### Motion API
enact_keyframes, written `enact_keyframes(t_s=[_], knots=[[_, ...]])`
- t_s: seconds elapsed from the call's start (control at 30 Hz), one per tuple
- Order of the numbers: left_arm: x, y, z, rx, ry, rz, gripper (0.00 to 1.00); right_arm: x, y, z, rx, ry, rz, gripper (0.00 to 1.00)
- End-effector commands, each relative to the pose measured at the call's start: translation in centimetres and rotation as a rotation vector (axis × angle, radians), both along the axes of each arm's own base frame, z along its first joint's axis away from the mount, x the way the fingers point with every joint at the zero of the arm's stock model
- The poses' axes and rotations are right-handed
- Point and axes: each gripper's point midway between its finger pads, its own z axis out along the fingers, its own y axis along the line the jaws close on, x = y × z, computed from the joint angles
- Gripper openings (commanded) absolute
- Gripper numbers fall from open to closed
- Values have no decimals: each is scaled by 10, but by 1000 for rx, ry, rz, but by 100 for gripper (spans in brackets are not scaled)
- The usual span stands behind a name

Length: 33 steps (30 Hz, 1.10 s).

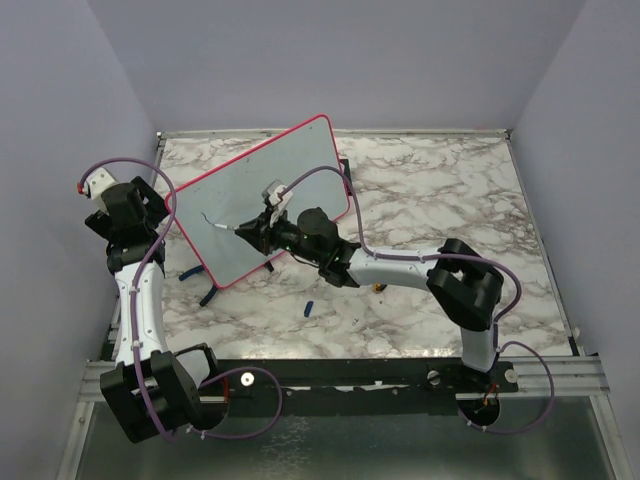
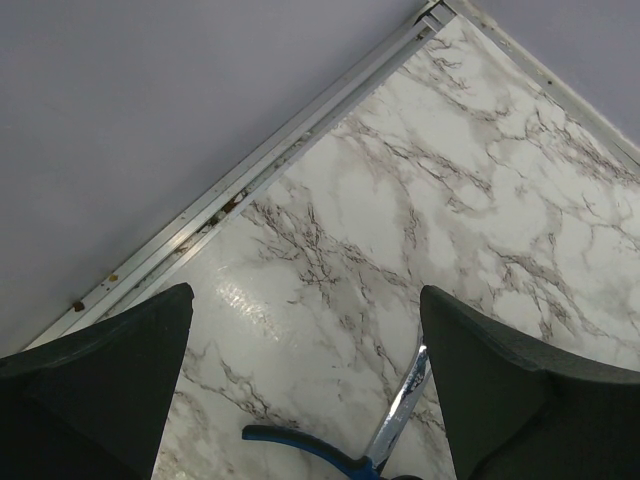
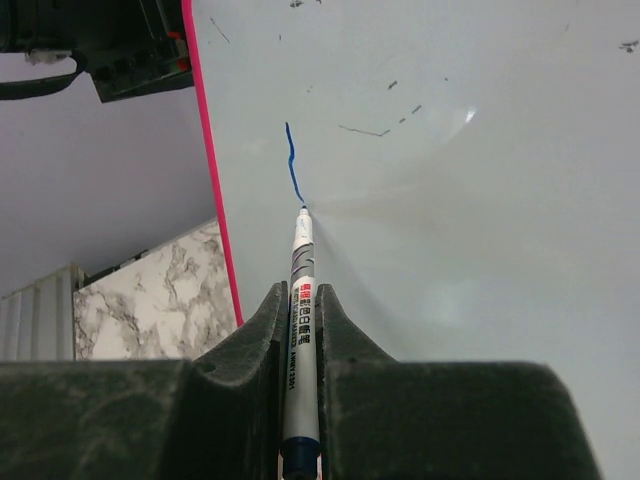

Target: Write a sentence on the whiteboard

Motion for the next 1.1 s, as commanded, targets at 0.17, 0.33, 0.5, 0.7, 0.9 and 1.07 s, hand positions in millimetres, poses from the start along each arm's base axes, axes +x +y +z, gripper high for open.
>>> enact_keyframes(t_s=[0.17,0.33,0.5,0.7,0.9,1.07], knots=[[1,-1,-1,3,-13,-13,95,-6,-16,45,98,-74,-42,1],[1,-1,-1,1,-13,-18,95,-3,-13,50,106,-86,-44,1],[2,-2,-2,-1,-13,-23,95,4,-11,52,103,-94,-75,1],[2,-3,-1,-1,-15,-26,95,7,-9,53,103,-100,-84,1],[3,-3,-1,-1,-15,-28,95,12,-3,48,88,-95,-90,1],[3,-3,-1,-3,-16,-29,94,15,-1,42,73,-90,-98,1]])
